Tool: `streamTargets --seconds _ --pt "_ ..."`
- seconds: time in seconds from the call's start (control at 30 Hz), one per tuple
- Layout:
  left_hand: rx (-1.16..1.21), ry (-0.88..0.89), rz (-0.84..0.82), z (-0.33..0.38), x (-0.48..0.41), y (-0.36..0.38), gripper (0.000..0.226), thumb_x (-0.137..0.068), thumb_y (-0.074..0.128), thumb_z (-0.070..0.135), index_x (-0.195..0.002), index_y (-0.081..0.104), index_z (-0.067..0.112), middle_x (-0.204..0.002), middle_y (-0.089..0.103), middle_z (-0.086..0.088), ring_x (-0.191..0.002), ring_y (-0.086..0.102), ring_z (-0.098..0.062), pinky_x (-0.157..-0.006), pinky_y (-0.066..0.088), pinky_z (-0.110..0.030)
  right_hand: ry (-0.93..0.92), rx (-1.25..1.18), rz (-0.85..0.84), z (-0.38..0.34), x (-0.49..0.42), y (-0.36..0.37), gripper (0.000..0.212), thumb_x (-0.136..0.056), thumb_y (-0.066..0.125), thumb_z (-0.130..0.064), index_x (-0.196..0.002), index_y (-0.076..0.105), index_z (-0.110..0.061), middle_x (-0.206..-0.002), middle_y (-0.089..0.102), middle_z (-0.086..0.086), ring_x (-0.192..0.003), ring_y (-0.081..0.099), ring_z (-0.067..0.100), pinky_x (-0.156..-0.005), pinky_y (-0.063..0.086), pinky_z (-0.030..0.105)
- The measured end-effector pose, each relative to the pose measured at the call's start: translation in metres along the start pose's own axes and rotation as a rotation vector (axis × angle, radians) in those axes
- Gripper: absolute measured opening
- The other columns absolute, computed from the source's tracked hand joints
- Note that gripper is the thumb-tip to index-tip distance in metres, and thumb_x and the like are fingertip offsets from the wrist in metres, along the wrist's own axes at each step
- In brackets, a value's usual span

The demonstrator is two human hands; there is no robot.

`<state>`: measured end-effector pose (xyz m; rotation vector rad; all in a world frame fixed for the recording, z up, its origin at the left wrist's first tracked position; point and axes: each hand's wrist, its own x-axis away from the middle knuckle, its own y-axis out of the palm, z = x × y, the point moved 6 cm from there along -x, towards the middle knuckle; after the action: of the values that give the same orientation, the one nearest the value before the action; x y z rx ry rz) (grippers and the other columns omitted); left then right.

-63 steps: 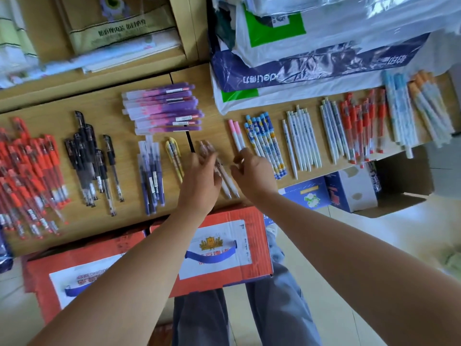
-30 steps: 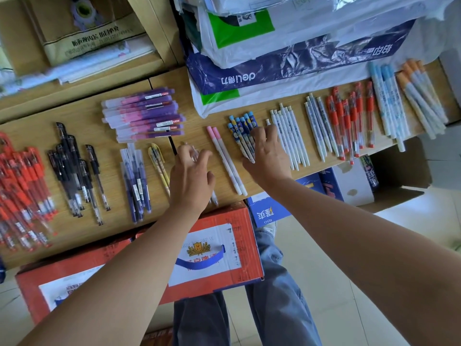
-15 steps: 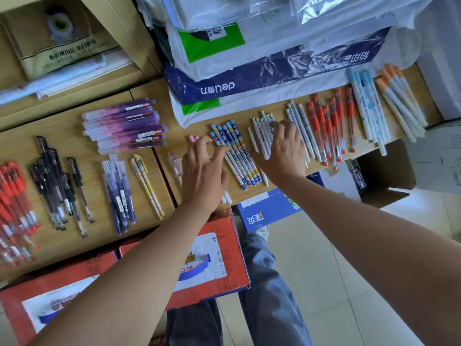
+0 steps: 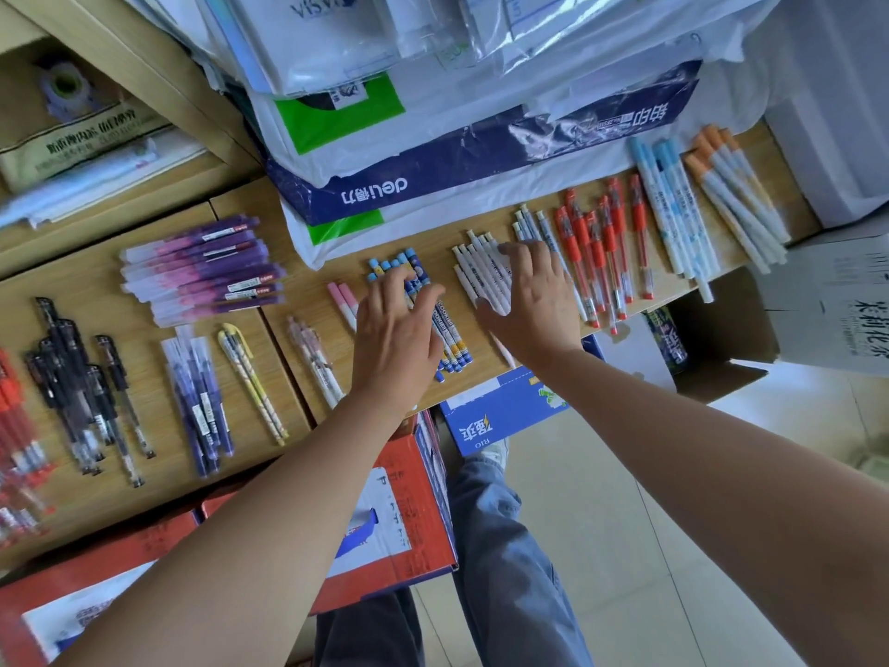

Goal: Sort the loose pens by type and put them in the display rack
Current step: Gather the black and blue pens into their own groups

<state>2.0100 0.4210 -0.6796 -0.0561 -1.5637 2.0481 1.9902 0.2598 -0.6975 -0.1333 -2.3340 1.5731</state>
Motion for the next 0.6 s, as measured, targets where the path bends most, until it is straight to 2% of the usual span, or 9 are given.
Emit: streamTargets --seconds 0.1,0.23,0.37,0.5,0.6 --pt "-0.010 0.025 0.005 0.012 -0.008 -0.001 0.044 -0.079 0.064 0.015 -0.122 0.055 0.019 -0.134 0.040 -0.012 -0.124 0.039 -0.030 -0.099 0.038 -0.042 0.037 0.007 0.089 0.021 -0.007 -0.016 0.050 -0.081 0.065 -0.029 -0.123 0.050 -0.006 -0.118 0.051 0.014 -0.105 0.051 0.031 -0.083 0.047 0.039" --pt "-0.012 0.037 0.019 0.023 -0.017 0.001 0.042 -0.079 0.060 0.015 -0.121 0.055 0.018 -0.133 0.041 -0.012 -0.122 0.040 -0.029 -0.099 0.038 -0.041 0.092 0.073 0.041 0.046 -0.018 -0.017 0.052 -0.083 0.063 -0.027 -0.127 0.046 -0.004 -0.121 0.050 0.015 -0.109 0.048 0.031 -0.089 0.043 0.037" --pt "-0.029 0.055 0.024 0.031 -0.022 0.006 0.041 -0.079 0.063 0.015 -0.120 0.056 0.017 -0.131 0.042 -0.011 -0.120 0.041 -0.028 -0.097 0.041 -0.040 0.073 0.021 -0.001 0.045 -0.019 -0.011 0.052 -0.084 0.067 -0.022 -0.129 0.046 -0.006 -0.123 0.049 0.015 -0.110 0.048 0.030 -0.091 0.045 0.036" --pt "-0.043 0.049 0.015 0.033 -0.024 0.009 0.040 -0.079 0.063 0.016 -0.118 0.056 0.017 -0.131 0.042 -0.011 -0.119 0.042 -0.028 -0.096 0.041 -0.039 0.074 -0.026 -0.006 0.044 -0.019 -0.010 0.049 -0.084 0.067 -0.018 -0.127 0.047 -0.006 -0.123 0.048 0.015 -0.111 0.047 0.031 -0.088 0.048 0.040" --pt "-0.045 0.050 0.002 0.037 -0.025 0.009 0.041 -0.079 0.064 0.015 -0.119 0.055 0.017 -0.132 0.042 -0.012 -0.120 0.042 -0.028 -0.096 0.041 -0.040 0.045 -0.045 0.013 0.046 -0.018 -0.016 0.048 -0.083 0.067 -0.022 -0.125 0.050 -0.007 -0.119 0.051 0.014 -0.106 0.051 0.030 -0.082 0.050 0.037"
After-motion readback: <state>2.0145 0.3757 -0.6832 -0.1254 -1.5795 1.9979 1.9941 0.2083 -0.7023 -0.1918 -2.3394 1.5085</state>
